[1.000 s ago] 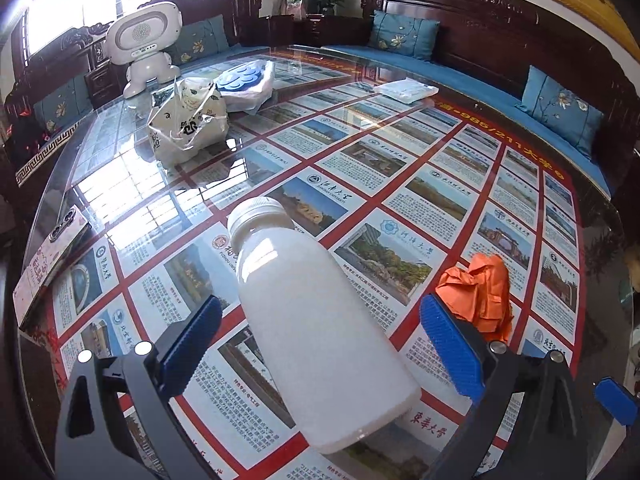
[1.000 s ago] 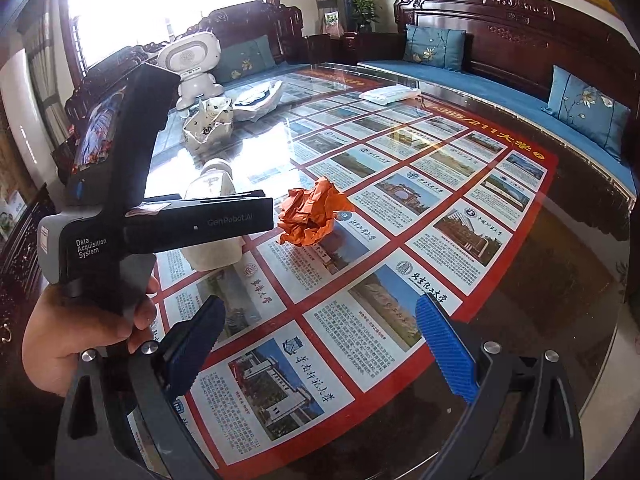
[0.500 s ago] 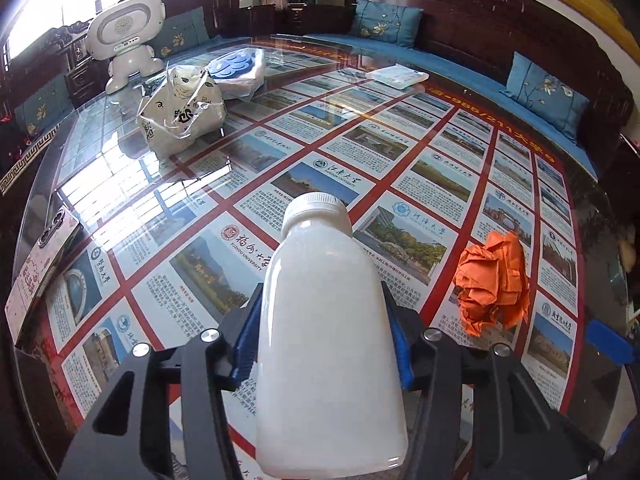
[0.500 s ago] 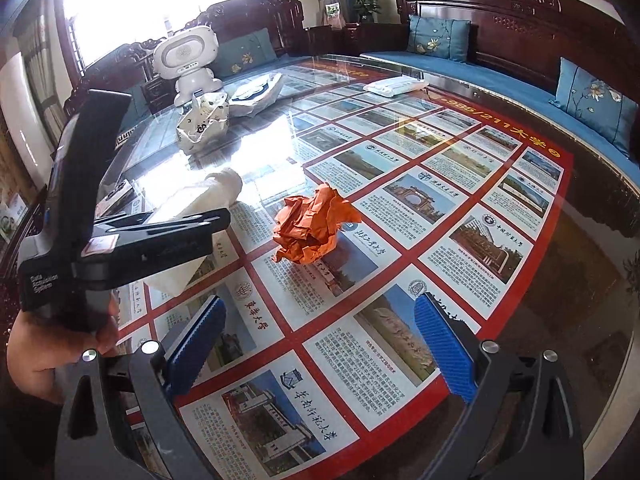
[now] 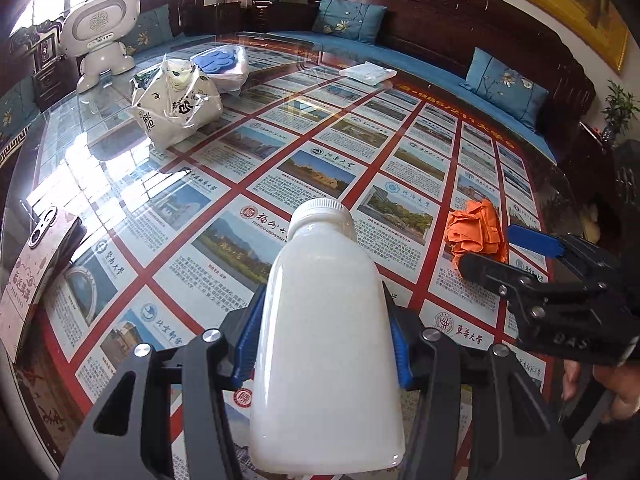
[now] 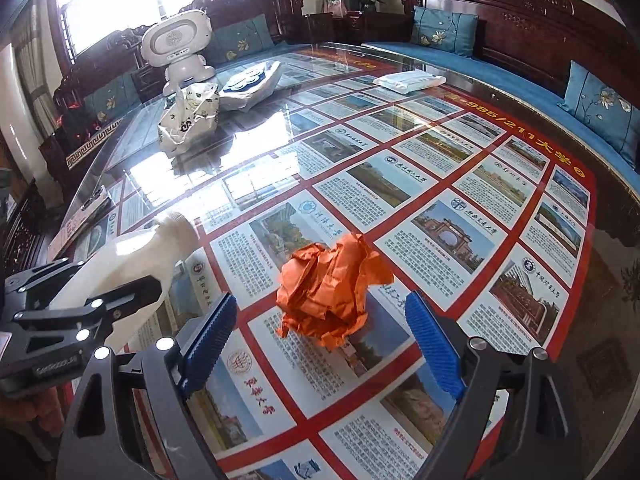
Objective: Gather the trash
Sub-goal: 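Grasp the orange crumpled paper with the right gripper while the left gripper holds the bottle, then carry the bottle and orange paper over the yellow bucket with both grippers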
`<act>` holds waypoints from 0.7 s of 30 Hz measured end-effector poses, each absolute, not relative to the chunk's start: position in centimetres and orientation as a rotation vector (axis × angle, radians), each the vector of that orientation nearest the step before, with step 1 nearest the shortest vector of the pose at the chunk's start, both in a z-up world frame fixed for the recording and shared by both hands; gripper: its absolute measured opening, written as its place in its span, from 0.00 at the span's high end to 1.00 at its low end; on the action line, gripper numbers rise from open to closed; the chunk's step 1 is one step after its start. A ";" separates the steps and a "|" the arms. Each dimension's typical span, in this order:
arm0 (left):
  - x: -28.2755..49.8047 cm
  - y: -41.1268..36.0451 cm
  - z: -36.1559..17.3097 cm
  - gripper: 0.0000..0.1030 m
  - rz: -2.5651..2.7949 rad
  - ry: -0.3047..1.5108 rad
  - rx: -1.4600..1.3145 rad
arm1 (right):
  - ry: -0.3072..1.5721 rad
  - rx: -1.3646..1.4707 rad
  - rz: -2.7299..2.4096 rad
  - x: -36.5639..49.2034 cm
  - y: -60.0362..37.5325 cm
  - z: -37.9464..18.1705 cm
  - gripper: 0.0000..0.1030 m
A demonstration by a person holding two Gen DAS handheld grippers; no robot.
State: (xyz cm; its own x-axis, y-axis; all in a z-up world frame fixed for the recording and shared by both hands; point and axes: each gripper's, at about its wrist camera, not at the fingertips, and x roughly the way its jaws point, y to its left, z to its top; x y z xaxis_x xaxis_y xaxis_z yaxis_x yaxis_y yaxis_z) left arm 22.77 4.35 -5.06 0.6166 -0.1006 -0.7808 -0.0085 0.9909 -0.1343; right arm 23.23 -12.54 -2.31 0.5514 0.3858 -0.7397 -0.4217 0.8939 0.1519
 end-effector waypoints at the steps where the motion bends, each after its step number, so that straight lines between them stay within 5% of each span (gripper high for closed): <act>1: 22.7 4.5 -5.0 0.49 -0.053 0.900 -0.128 | 0.868 -0.044 0.474 23.7 -12.3 -2.5 0.19; 8: 22.1 4.9 -4.1 0.49 -0.078 0.878 -0.138 | 0.901 -0.048 0.417 26.0 -11.5 -3.6 0.25; 11: 21.9 4.7 -3.7 0.49 -0.089 0.867 -0.131 | 0.894 -0.056 0.408 25.7 -11.6 -3.8 0.60; 12: 21.7 4.6 -3.7 0.49 -0.094 0.864 -0.127 | 0.893 -0.055 0.420 25.4 -11.5 -3.7 0.63; 21: 20.1 3.2 -2.8 0.49 -0.160 0.857 -0.101 | 0.833 0.004 0.481 21.4 -13.9 -1.3 0.65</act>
